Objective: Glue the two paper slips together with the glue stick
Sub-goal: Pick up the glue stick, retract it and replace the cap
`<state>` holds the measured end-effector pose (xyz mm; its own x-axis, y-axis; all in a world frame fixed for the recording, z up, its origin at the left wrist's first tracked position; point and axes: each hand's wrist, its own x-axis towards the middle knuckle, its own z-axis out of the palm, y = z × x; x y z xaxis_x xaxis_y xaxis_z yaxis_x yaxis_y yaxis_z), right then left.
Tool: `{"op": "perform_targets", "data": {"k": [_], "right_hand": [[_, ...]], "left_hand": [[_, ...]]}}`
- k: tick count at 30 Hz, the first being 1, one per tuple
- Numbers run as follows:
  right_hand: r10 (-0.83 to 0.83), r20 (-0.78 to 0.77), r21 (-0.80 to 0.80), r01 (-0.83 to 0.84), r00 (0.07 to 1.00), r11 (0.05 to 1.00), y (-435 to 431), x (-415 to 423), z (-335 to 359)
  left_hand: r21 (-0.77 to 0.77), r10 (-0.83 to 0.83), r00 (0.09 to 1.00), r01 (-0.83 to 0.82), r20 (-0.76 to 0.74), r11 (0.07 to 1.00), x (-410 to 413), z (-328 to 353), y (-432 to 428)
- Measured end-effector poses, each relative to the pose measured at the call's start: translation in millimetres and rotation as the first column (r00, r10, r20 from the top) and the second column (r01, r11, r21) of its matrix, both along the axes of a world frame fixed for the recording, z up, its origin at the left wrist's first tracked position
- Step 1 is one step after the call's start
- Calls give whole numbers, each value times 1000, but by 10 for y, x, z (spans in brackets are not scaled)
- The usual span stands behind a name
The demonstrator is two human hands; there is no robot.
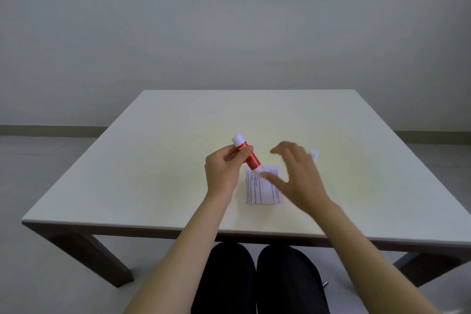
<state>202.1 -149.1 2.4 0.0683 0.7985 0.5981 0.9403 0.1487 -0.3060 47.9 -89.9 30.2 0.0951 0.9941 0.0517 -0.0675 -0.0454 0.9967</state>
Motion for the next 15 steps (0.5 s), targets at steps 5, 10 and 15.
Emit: {"op": "perform_targets", "data": {"k": [5,10,15], "right_hand": [[-360,278,-457,452,891,766,151,695,-57],[-307,394,-380,457,867,804,143,805,-154],[-106,-641,-232,-60,760,971,112,423,221]], "left_hand": [[91,-76,973,98,-218,991,-136,-45,88],[164,-39,944,97,-328,982,-113,-18,77],[195,-53,928,133,-369,972,-61,47,63]]}}
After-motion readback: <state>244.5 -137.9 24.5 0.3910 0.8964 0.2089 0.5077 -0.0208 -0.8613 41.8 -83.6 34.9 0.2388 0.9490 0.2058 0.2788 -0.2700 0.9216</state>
